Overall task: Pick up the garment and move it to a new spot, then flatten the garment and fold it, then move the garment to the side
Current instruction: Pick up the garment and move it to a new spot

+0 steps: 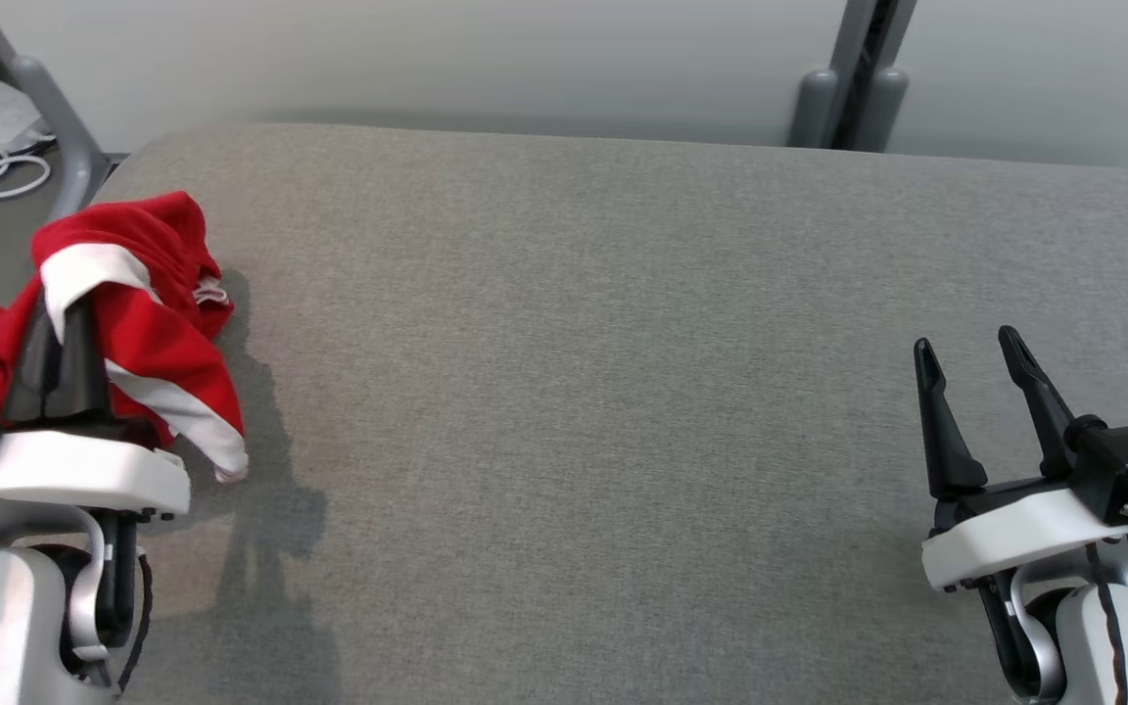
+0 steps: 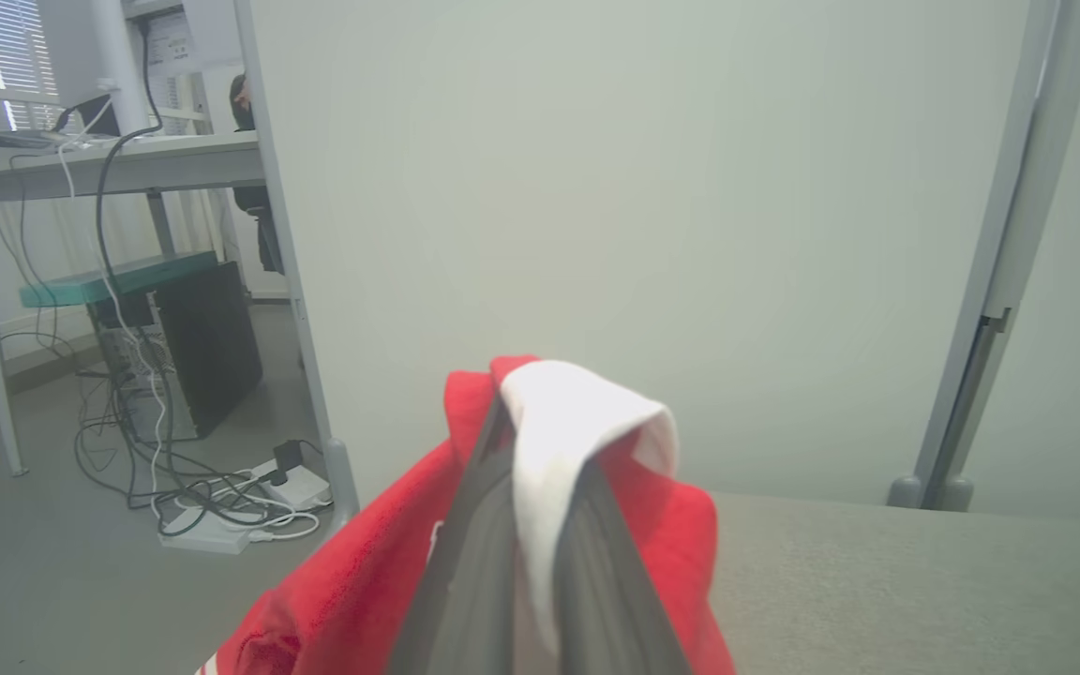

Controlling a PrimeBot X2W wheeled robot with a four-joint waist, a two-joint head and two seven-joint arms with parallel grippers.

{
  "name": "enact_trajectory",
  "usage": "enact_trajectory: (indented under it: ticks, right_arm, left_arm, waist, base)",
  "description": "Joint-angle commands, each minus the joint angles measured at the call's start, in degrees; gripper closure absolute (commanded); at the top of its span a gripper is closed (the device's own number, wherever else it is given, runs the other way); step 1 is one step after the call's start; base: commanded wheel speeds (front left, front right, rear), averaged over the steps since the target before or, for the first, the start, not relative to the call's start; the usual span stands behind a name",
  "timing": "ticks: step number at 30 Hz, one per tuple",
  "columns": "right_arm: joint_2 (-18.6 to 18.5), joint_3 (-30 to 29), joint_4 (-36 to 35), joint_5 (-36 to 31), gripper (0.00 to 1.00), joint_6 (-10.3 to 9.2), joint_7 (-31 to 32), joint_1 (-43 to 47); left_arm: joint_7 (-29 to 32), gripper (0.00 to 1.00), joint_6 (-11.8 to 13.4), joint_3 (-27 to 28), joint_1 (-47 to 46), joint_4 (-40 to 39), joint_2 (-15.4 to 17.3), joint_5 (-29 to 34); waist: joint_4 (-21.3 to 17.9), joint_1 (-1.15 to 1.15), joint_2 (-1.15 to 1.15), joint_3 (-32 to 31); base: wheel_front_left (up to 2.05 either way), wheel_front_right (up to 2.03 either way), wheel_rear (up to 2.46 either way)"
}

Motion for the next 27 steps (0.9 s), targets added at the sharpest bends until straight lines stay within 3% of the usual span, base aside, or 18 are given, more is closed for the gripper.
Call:
enact_trajectory:
  ticks: [1,6,14,20,27]
  right_arm:
    - [-0.24,-0.30,0.06,0.70,0.00,-0.02,-0.54,0.94]
    - [-0.24,0.30,0.22,2.03,0.00,-0.02,-1.08,0.97]
    - [-0.23,0.85,1.00,3.84,0.00,-0.03,-2.23,0.55]
    - [-0.22,-0.27,1.29,4.64,0.00,-0.02,-3.13,0.72]
    - [-0.22,-0.40,1.94,6.08,0.00,-0.02,-3.97,0.53]
  left_arm:
    - [1.31,1.00,0.43,-1.06,1.48,-3.54,0.16,0.78]
    - [4.98,1.00,-0.13,-5.75,3.64,-10.78,-0.95,2.10]
    - [7.70,1.00,-4.36,-15.35,-0.18,-14.07,-4.06,3.24]
    - [9.82,1.00,-7.46,-22.32,-2.72,-11.53,-6.01,4.82]
    - [11.96,1.00,-8.67,-25.53,-0.61,-3.42,-5.58,5.04]
  waist:
    - [-2.35,0.00,0.00,-1.20]
    - [-7.09,0.00,0.00,-1.27]
    - [-16.83,0.00,0.00,0.11]
    - [-21.40,0.00,0.00,2.26]
    - [-22.18,0.00,0.00,5.11]
  base:
    - [0.00,0.00,0.00]
    - [0.00,0.00,0.00]
    - [0.00,0.00,0.00]
    - [0.00,0.00,0.00]
    - [0.00,0.00,0.00]
